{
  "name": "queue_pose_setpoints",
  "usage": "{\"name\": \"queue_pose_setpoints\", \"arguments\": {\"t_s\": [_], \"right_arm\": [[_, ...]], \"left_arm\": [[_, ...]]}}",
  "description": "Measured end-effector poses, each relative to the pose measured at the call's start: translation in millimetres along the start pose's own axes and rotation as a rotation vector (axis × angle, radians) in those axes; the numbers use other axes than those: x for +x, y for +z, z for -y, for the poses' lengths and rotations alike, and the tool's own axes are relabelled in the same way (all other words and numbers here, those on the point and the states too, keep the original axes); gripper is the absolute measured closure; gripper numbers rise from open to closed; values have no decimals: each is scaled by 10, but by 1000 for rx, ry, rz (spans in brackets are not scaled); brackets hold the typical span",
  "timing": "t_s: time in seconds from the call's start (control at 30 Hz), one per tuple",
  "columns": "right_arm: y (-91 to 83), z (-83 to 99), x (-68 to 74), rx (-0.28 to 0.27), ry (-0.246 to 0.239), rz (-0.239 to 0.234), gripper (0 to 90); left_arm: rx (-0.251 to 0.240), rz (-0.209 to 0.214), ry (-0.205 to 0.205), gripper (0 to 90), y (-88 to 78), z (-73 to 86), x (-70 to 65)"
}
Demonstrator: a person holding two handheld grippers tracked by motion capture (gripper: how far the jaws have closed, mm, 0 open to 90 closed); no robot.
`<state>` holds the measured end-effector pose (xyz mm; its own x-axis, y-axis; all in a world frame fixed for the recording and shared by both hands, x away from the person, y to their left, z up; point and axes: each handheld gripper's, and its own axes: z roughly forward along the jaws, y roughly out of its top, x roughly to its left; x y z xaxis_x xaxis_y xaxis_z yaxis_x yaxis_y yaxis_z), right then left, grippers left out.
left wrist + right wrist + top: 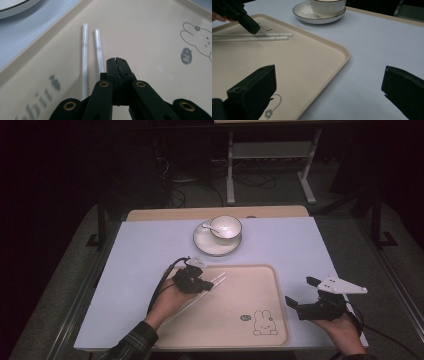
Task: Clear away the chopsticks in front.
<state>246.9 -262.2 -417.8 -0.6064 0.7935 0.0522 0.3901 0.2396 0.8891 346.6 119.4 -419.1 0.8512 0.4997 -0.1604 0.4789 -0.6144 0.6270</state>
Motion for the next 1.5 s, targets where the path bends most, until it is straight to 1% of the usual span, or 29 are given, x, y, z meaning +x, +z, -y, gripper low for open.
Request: {"name": "queue_pose_setpoints", "arguments": {"t_s": [0.03, 0.07, 0.1, 0.13, 0.17, 0.23, 0.3, 0.37, 0.43, 0.5, 0.53, 0.57, 0.8, 1.07, 1.3, 1.5], "right_arm": [[-3, 1, -2, -1, 2, 0, 0], [-5, 2, -5, -1, 2, 1, 0], [-7, 3, -7, -1, 2, 1, 0], [-9, 5, -11, -1, 2, 1, 0], [-11, 8, -14, 0, 4, 2, 0], [-14, 10, -20, -2, 5, 4, 0], [-15, 11, -21, -2, 6, 4, 0], [-16, 12, -23, -2, 5, 4, 0], [-19, 13, -22, -1, 5, 4, 0], [-21, 14, -23, -1, 5, 4, 0], [-21, 14, -23, -1, 5, 4, 0], [-22, 14, -26, -1, 5, 5, 0], [-24, 14, -32, -3, 5, 4, 0], [-19, 25, -52, -3, 12, 1, 0], [-2, 20, -61, -5, 9, -4, 0], [23, 4, -47, -1, 5, -6, 0]], "left_arm": [[7, 0, 7, 896, 48, -30, 4], [7, 0, 16, 896, 143, -79, 8], [7, 0, 16, 896, 143, -79, 8], [8, 1, 17, 896, 184, -99, 14], [16, -14, 31, 895, 254, -130, 29], [20, -35, 46, 895, 315, -151, 40], [21, -43, 47, 896, 342, -159, 51], [11, -49, 45, 896, 363, -163, 82], [6, -57, 33, 896, 355, -160, 115], [8, -67, 23, 896, 323, -141, 163], [8, -67, 23, 896, 323, -141, 163], [11, -81, 19, 896, 295, -120, 196], [14, -86, -9, 896, 191, -23, 273], [30, -100, -41, 896, 39, 117, 343], [26, -117, -92, 896, -140, 315, 401], [20, -119, -122, 895, -304, 506, 433]]}}
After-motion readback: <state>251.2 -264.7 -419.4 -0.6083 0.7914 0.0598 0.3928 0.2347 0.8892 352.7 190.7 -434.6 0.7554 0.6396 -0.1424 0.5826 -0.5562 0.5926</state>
